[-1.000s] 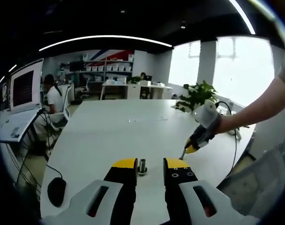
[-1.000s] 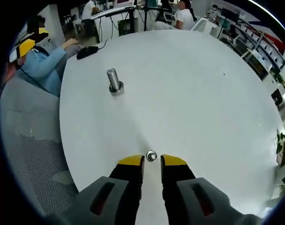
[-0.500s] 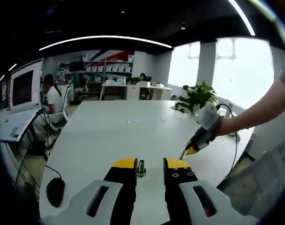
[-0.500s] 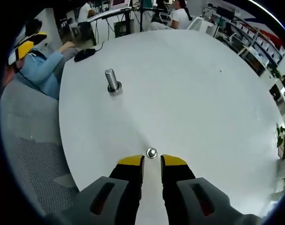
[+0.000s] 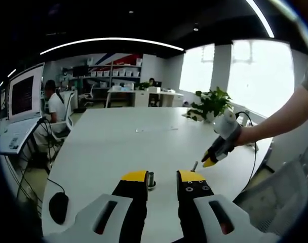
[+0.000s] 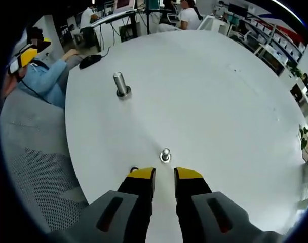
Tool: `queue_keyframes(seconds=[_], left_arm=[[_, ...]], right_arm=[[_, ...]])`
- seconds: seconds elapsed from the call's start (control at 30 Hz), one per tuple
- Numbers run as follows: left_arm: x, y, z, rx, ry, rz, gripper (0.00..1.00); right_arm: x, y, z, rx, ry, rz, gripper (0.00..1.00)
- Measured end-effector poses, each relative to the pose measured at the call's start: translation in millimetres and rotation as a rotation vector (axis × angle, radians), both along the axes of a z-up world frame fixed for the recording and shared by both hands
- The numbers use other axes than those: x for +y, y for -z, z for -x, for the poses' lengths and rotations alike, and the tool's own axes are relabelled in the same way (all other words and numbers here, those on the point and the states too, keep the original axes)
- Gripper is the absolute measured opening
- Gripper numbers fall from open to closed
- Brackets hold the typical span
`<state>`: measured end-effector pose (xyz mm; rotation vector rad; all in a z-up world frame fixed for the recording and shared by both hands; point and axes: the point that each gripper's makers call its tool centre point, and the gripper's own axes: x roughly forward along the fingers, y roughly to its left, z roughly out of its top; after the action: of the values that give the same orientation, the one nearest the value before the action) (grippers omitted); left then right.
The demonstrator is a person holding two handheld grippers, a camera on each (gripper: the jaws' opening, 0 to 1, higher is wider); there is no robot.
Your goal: Place the washer onto the threaded stud by aligning its center hole with the stud, sliding it down to the base, and recovering from edge contact or off-axis alignment until the washer reaches the visible bottom stop.
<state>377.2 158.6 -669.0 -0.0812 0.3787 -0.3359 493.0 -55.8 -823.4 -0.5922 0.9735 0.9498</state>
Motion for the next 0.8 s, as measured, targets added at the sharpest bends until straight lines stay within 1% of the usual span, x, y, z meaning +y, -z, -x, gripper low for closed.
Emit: queue_keyframes(seconds=[0.3,0.5,0.8], left_arm=[[-0.6,-0.5,0.1,-0.002,0.003,0.003,0.20],[-0.6,0.6,0.0,0.003,0.005,0.011,0.20],[-1.5,3.2,0.1,0.016,0.007,0.006,0.20]], right_arm=[[-1.7,5.8,11.2,0.012,-0.009,0.011,0.18],[2.1,12.9,20.0,0.025,-0.017,0.015,0.18],[7.0,18.9,27.9,0.042,-0.010,0.000,0.19]])
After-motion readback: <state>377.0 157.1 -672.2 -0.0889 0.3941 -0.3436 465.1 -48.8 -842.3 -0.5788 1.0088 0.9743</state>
